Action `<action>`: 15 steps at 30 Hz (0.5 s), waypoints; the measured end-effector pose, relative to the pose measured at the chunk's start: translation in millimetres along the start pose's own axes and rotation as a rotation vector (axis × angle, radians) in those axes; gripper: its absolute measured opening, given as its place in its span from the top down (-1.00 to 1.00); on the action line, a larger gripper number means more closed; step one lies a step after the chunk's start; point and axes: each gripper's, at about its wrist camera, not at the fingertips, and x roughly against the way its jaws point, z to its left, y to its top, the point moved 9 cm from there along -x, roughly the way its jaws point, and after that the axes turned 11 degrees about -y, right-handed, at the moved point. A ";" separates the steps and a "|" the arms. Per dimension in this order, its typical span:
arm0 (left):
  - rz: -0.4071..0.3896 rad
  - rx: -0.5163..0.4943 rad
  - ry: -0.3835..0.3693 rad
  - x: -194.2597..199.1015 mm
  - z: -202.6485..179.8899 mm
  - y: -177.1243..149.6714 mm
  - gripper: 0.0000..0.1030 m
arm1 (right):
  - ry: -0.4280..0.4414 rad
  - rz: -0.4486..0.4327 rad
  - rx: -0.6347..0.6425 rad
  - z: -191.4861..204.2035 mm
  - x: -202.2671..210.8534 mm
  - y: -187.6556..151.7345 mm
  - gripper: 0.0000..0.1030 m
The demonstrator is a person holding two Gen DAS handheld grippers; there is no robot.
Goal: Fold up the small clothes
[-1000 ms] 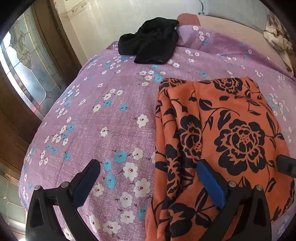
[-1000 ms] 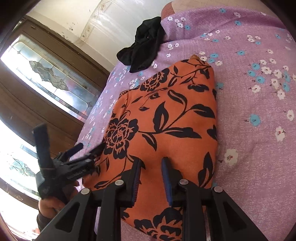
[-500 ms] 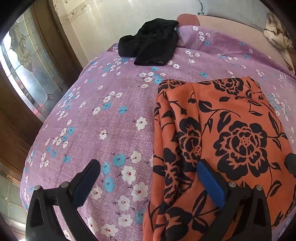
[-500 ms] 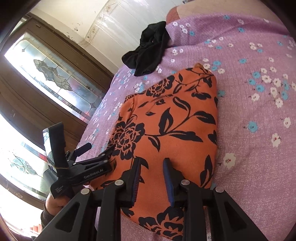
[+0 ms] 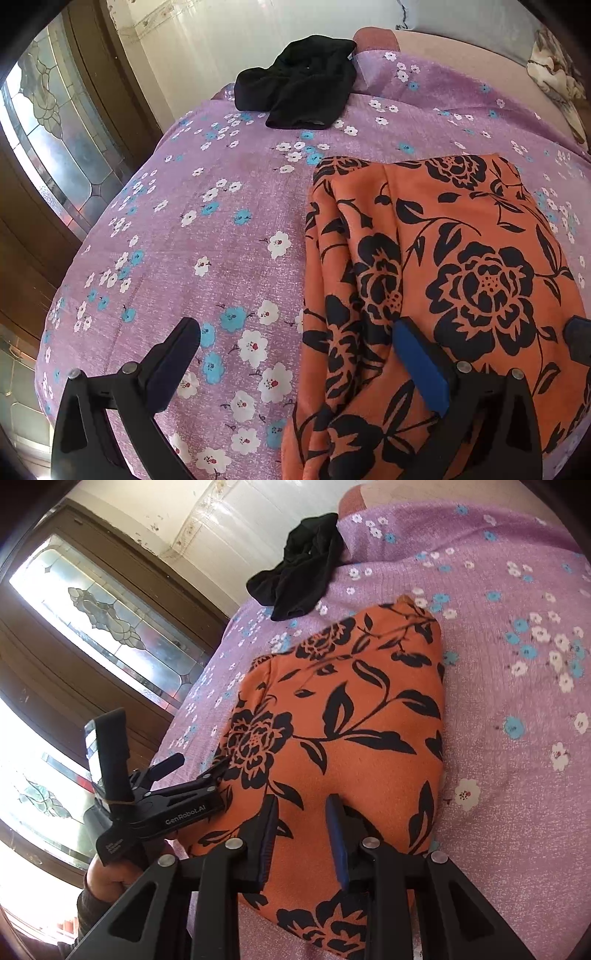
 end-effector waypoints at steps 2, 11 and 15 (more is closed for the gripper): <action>0.000 0.001 0.000 -0.2 -0.1 -0.2 -1.00 | -0.005 -0.023 0.028 4.9 5.2 1.5 0.40; 0.007 0.017 -0.015 -1.2 0.3 -0.1 -1.00 | -0.026 0.037 0.041 2.5 -10.1 -7.4 0.38; -0.033 0.068 -0.079 9.3 4.9 6.8 -1.00 | -0.019 0.019 0.018 -3.3 -0.1 -1.0 0.38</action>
